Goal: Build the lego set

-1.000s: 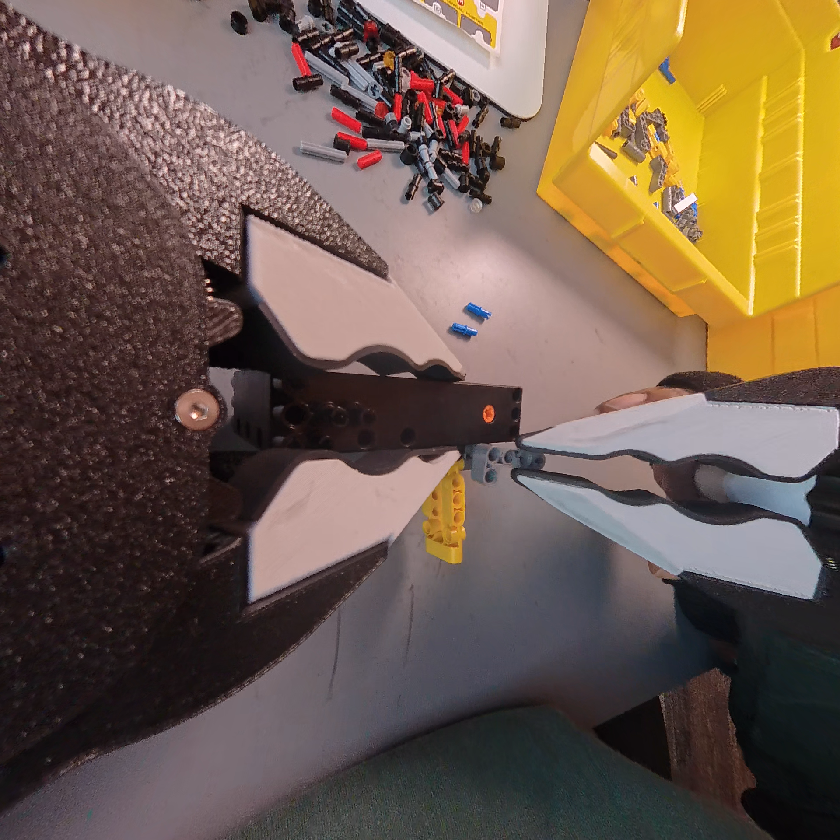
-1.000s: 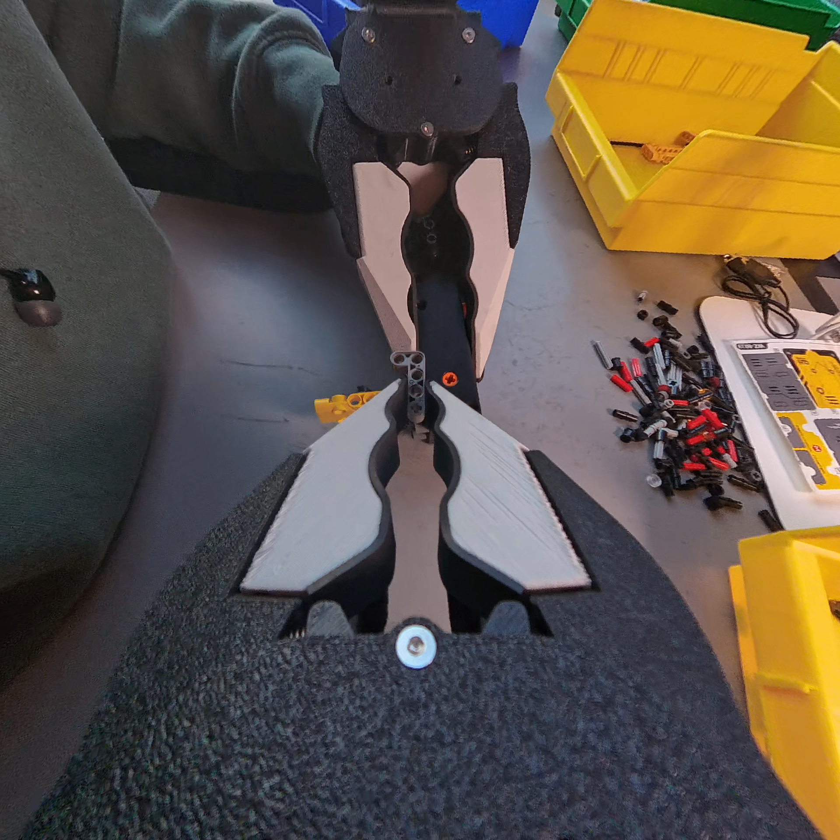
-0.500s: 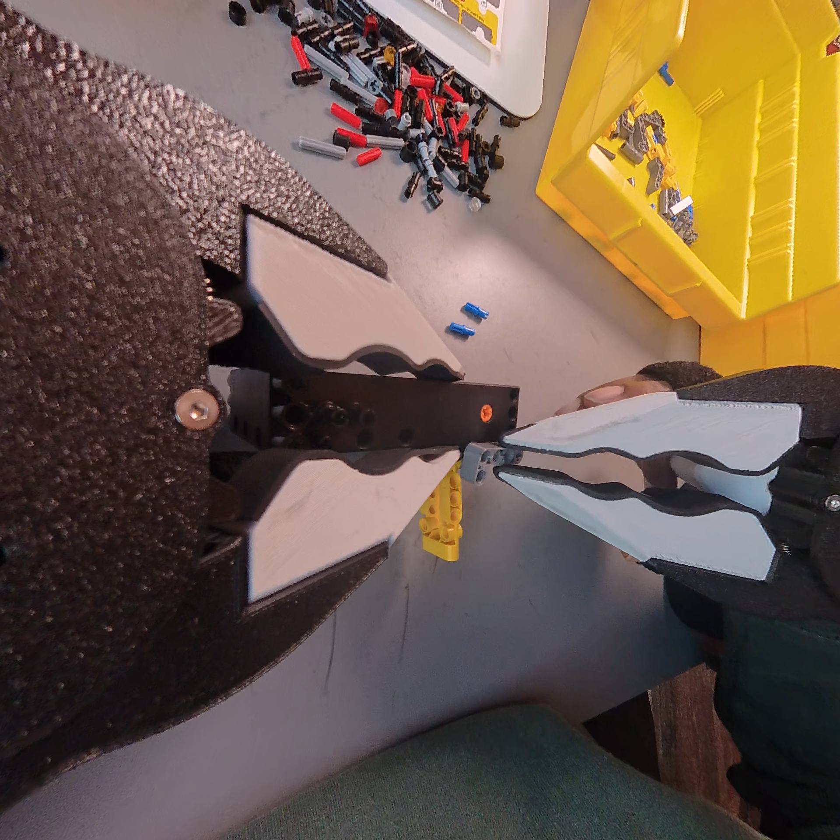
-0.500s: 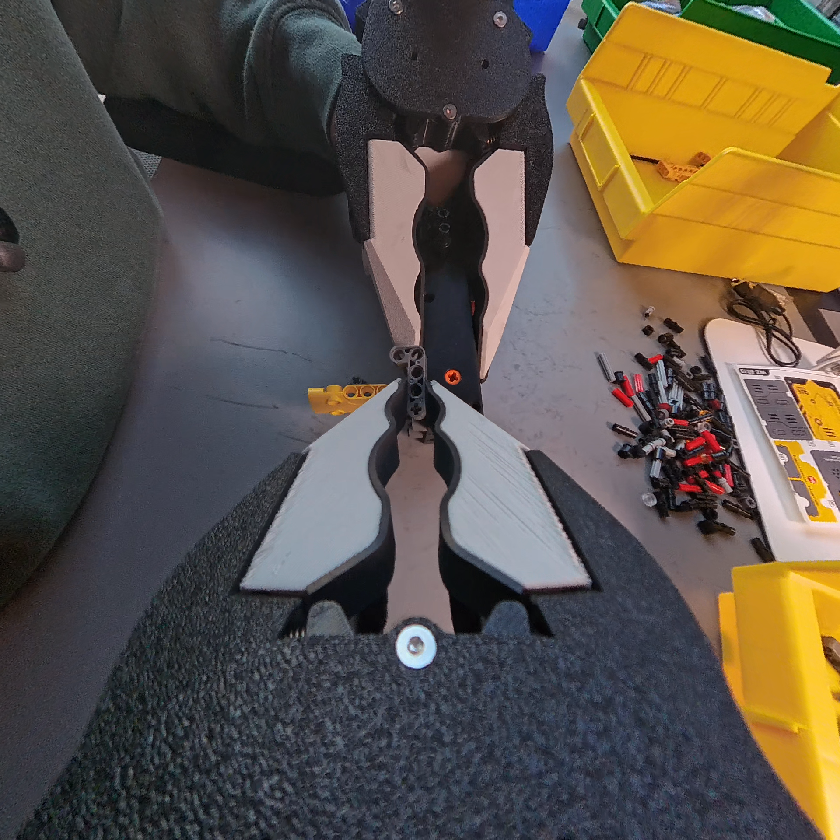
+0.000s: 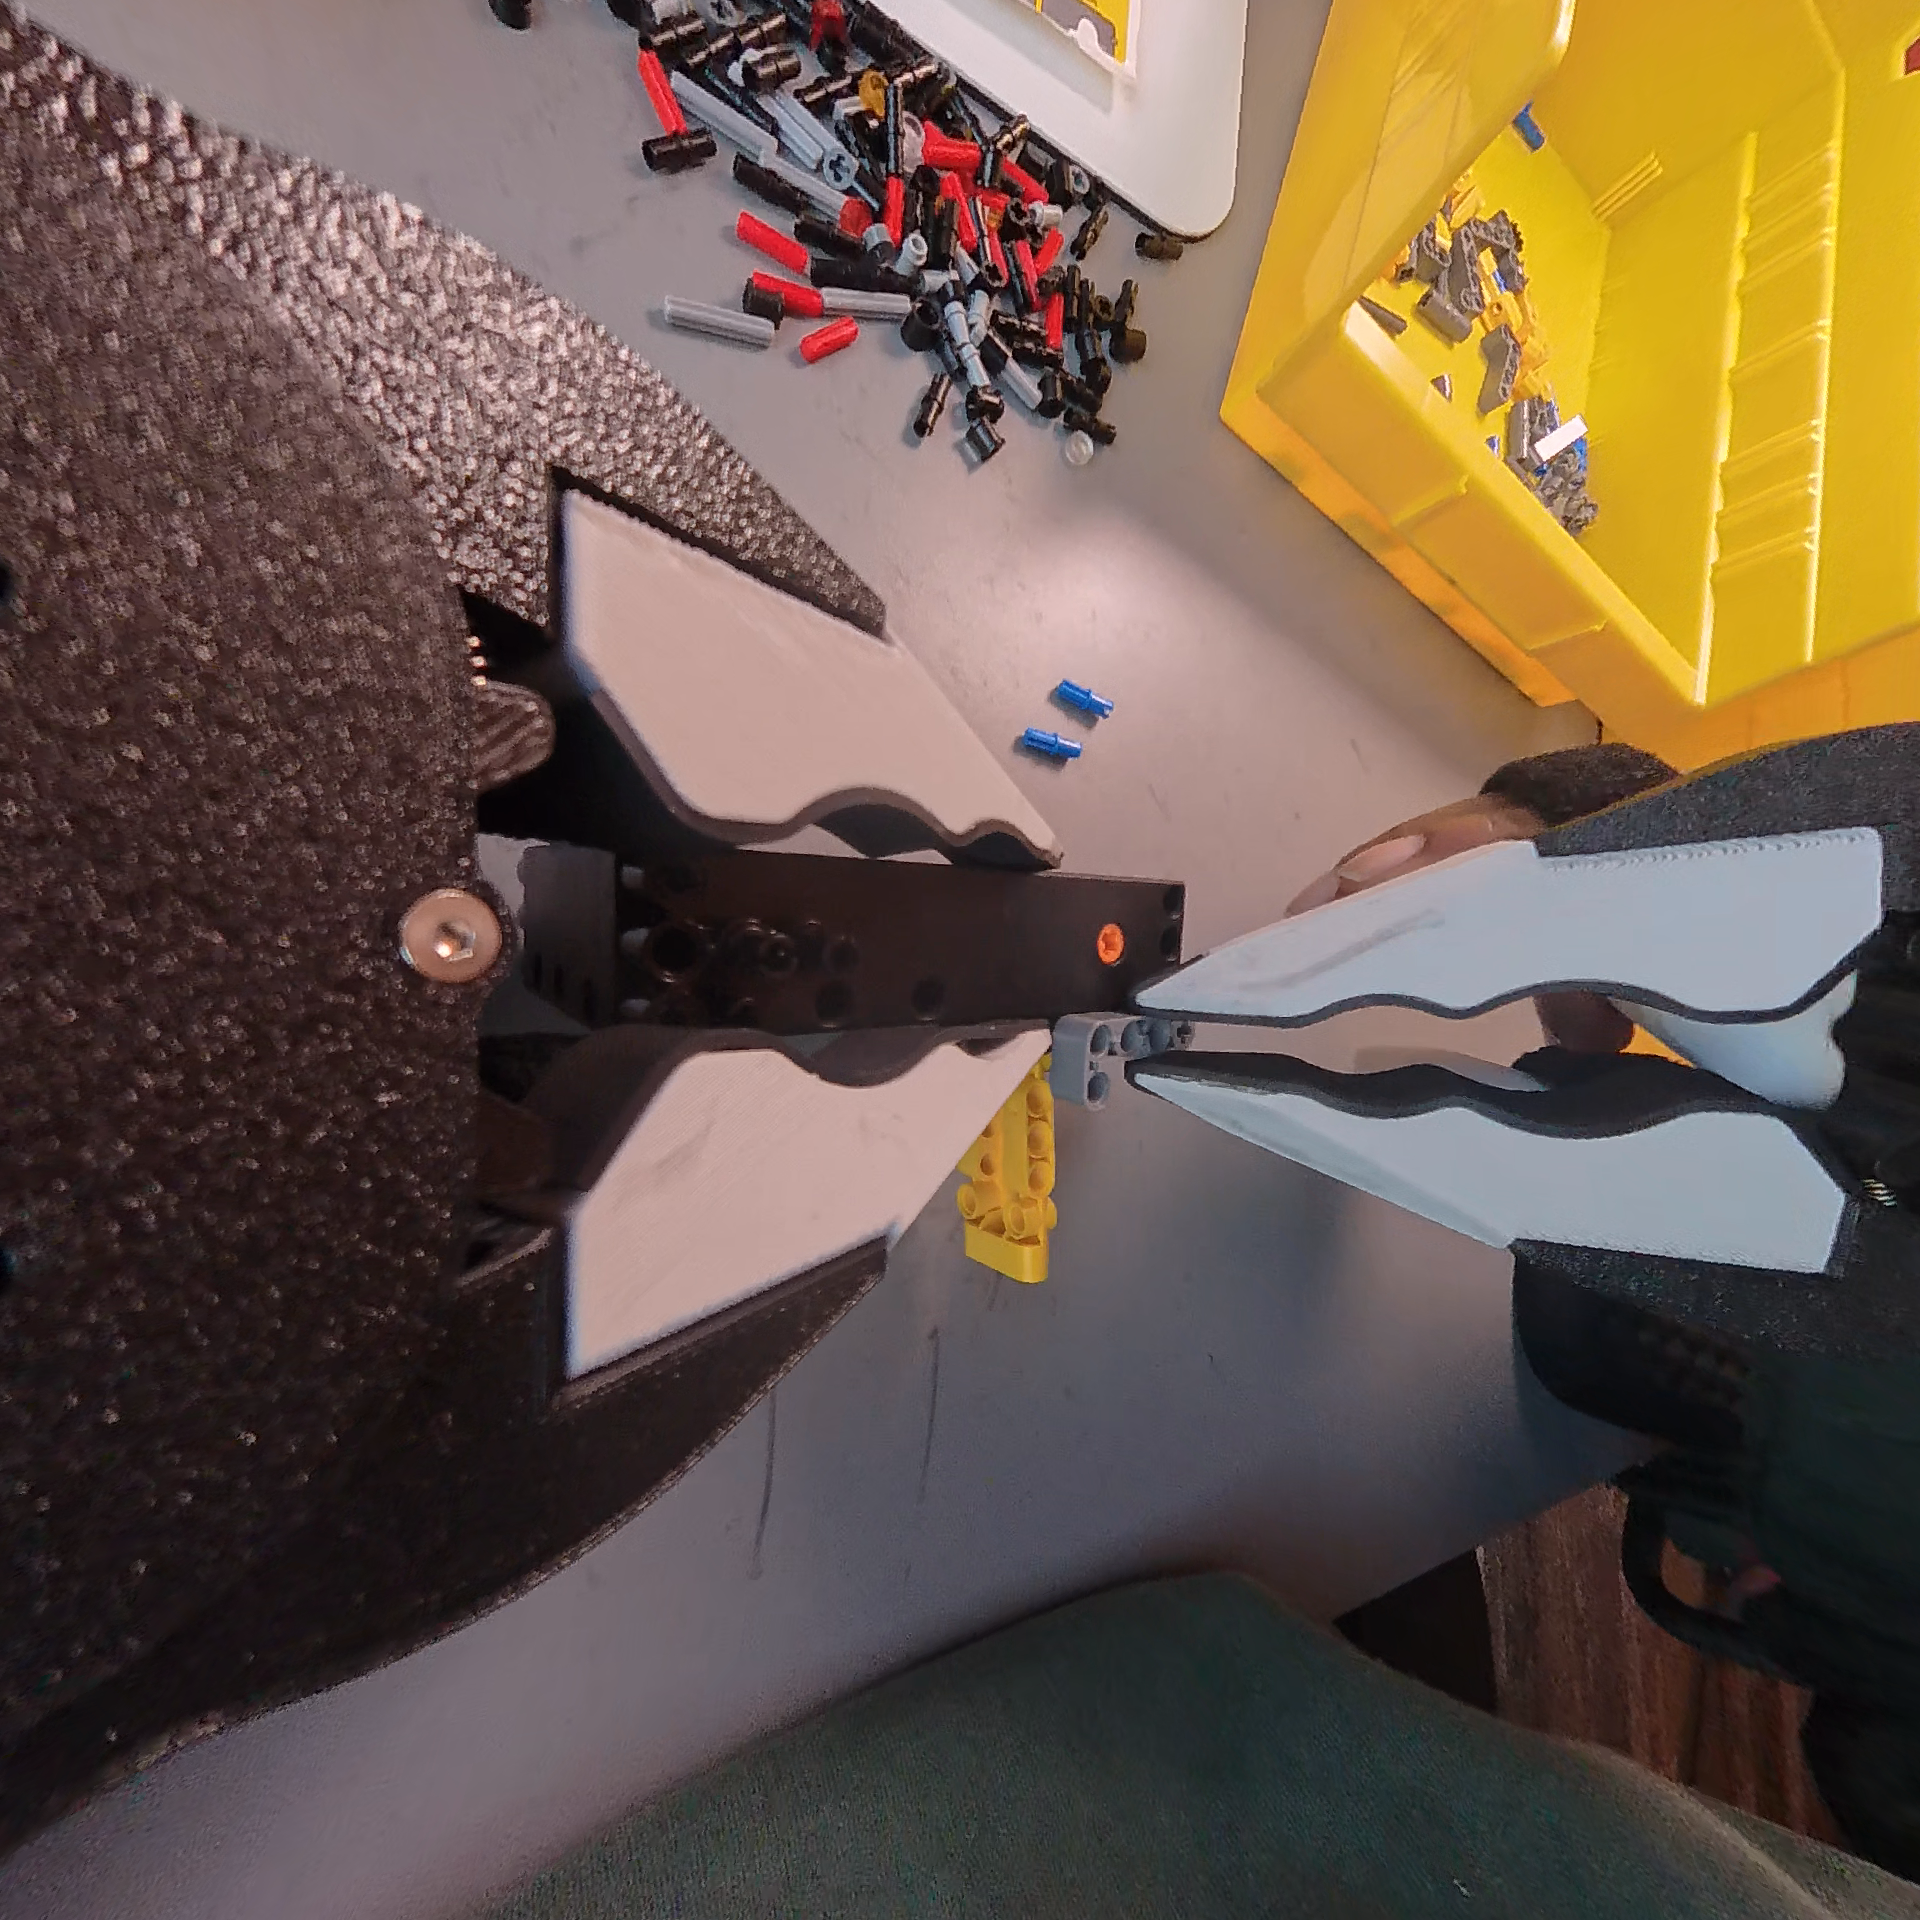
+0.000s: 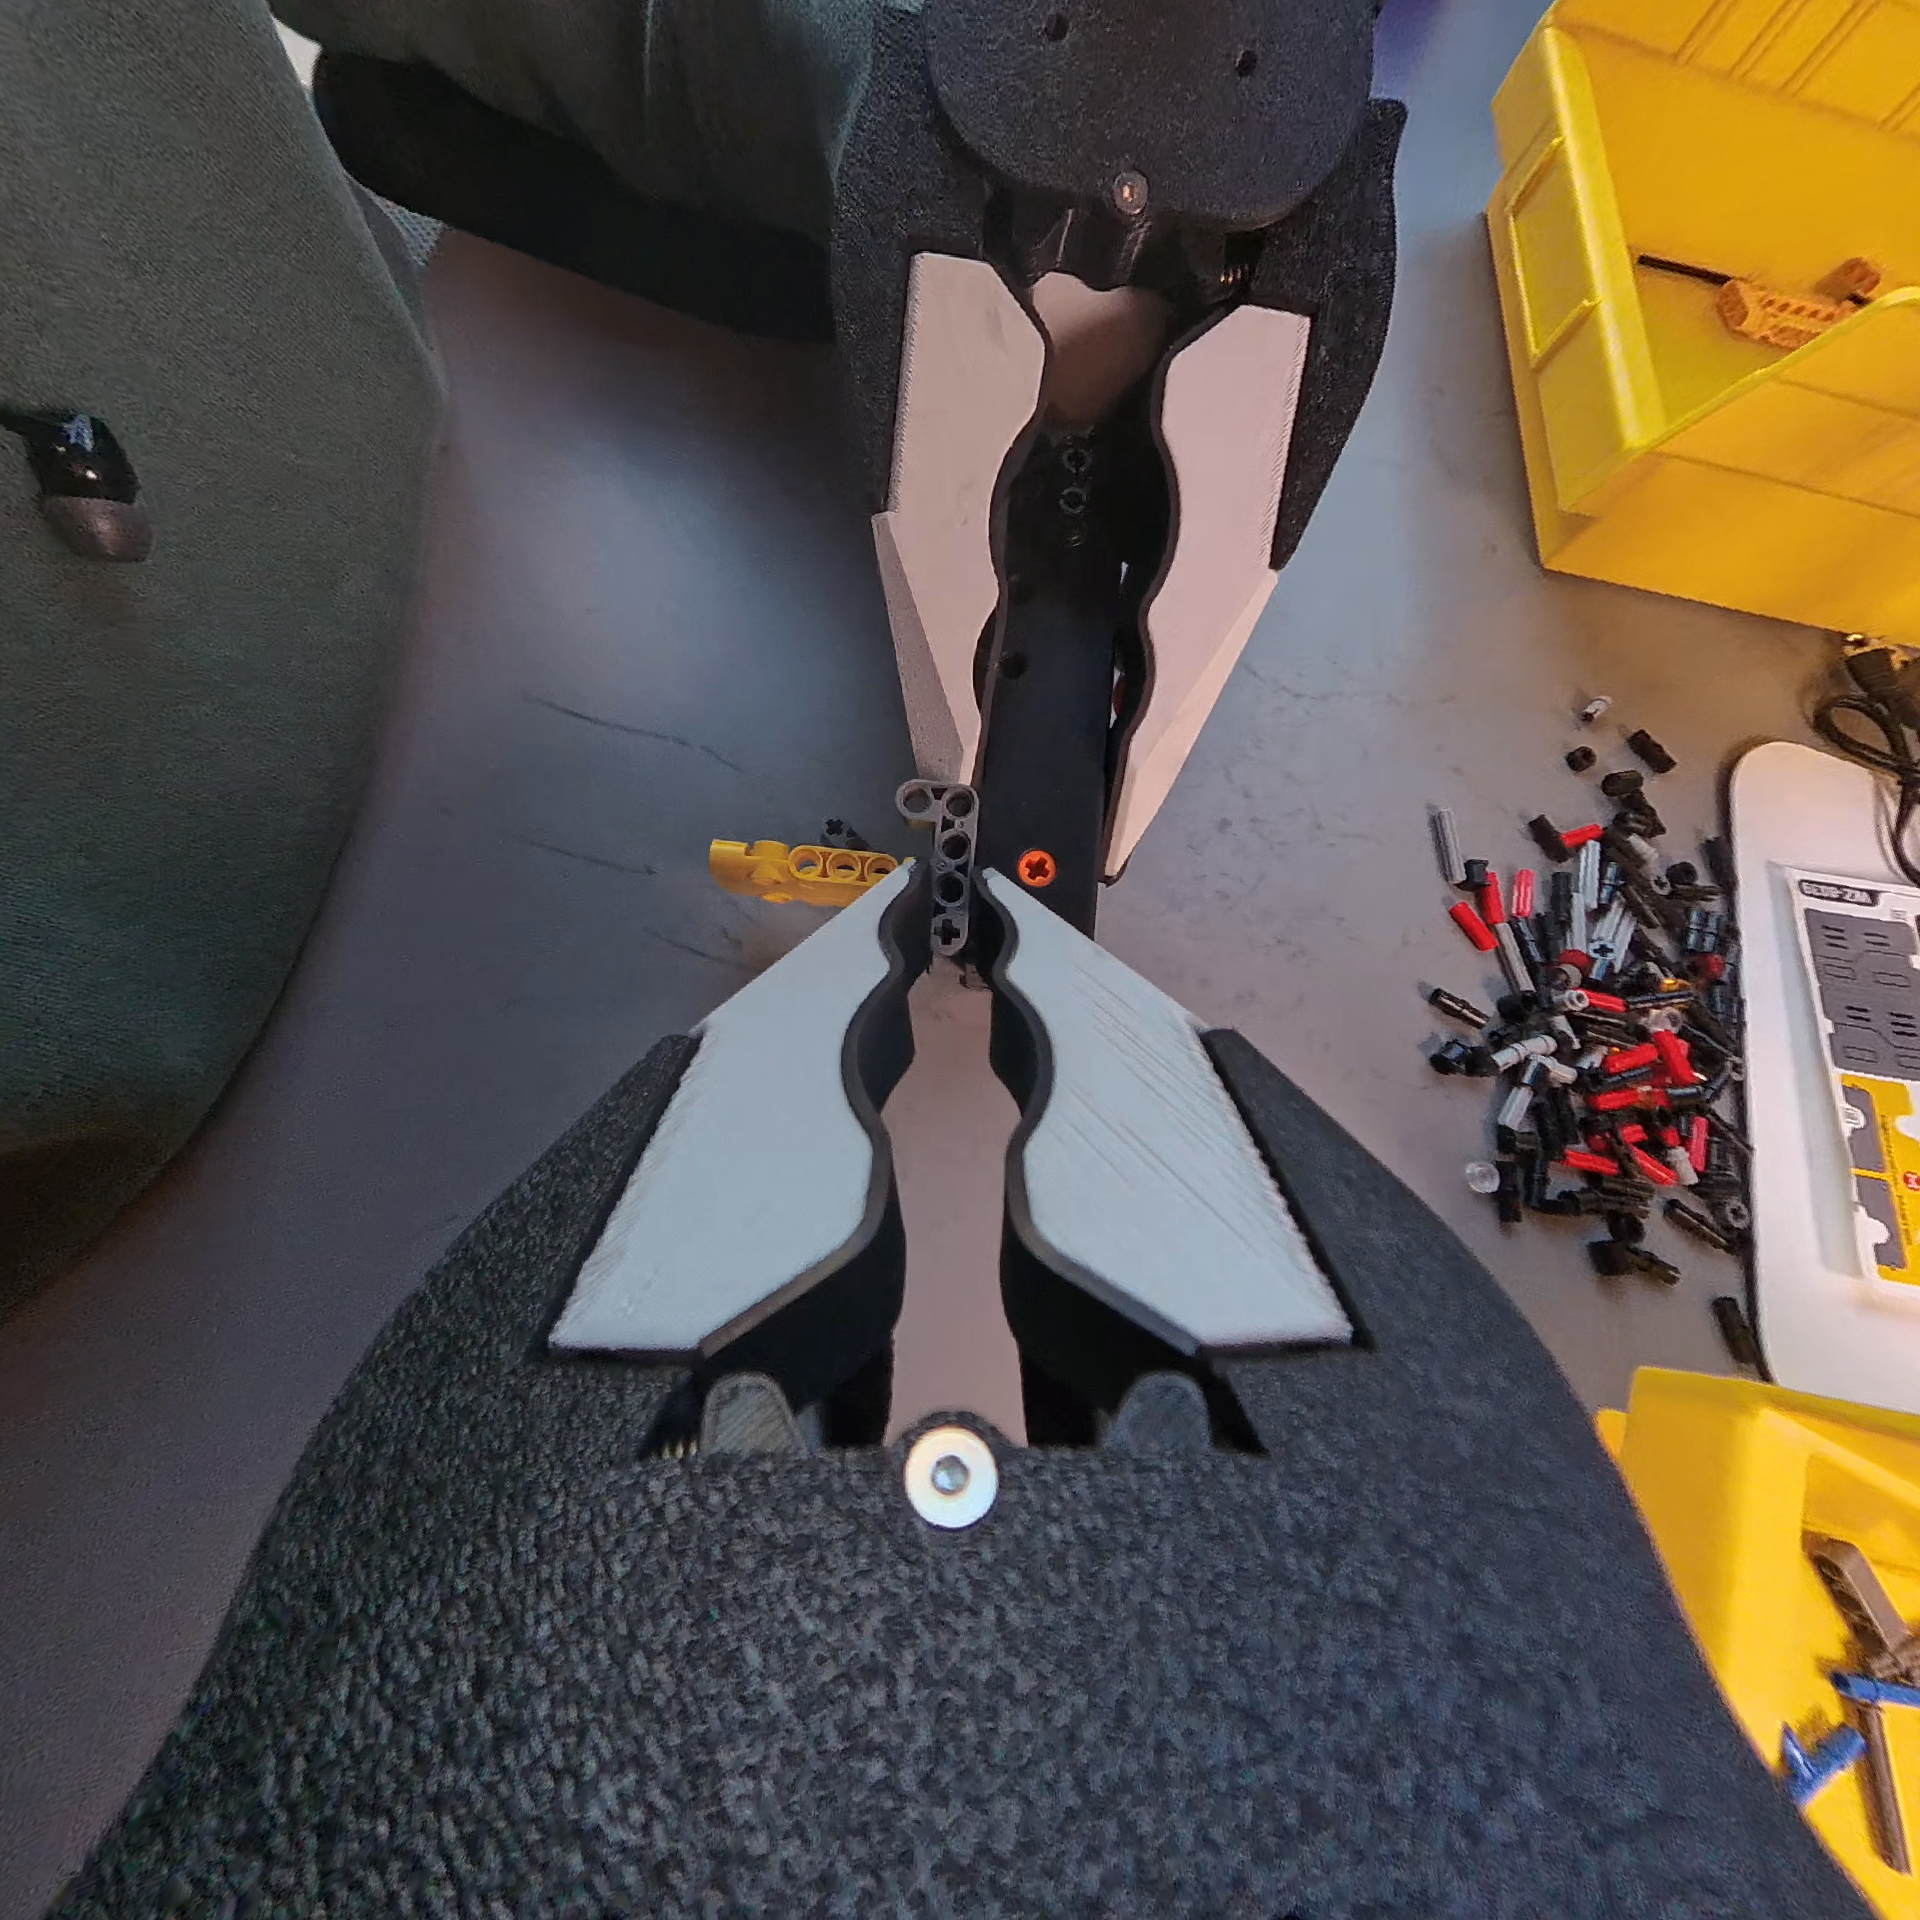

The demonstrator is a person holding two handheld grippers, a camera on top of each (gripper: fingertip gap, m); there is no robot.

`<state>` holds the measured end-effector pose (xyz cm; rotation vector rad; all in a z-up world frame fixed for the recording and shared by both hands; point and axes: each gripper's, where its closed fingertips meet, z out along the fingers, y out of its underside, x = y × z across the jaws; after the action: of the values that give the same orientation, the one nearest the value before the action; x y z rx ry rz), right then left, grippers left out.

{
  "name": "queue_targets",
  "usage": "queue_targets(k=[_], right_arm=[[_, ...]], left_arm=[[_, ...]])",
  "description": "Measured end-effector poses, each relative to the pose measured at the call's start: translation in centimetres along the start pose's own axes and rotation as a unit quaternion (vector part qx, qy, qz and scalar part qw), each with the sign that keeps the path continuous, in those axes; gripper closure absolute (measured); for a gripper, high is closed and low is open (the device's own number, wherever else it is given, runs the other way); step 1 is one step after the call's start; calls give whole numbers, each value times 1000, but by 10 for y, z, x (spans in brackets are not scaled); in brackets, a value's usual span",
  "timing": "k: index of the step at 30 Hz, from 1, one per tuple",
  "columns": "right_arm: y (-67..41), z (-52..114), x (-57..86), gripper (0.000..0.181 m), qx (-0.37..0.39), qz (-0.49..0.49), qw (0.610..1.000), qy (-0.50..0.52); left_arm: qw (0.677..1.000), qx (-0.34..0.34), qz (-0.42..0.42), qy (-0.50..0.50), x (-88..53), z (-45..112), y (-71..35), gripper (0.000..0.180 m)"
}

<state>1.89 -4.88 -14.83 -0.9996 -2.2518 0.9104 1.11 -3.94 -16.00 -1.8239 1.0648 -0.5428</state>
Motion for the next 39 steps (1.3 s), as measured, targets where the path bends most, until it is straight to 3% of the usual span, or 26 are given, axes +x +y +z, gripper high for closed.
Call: queue_targets(k=[12,39], right_arm=[[1,0,0,175,-36,-11,999,10],[2,1,0,175,-64,-1,998,11]], left_arm=[[1000,0,7,23,5,0,0,143],[1000,-4,-1,0,0,2,1,153]])
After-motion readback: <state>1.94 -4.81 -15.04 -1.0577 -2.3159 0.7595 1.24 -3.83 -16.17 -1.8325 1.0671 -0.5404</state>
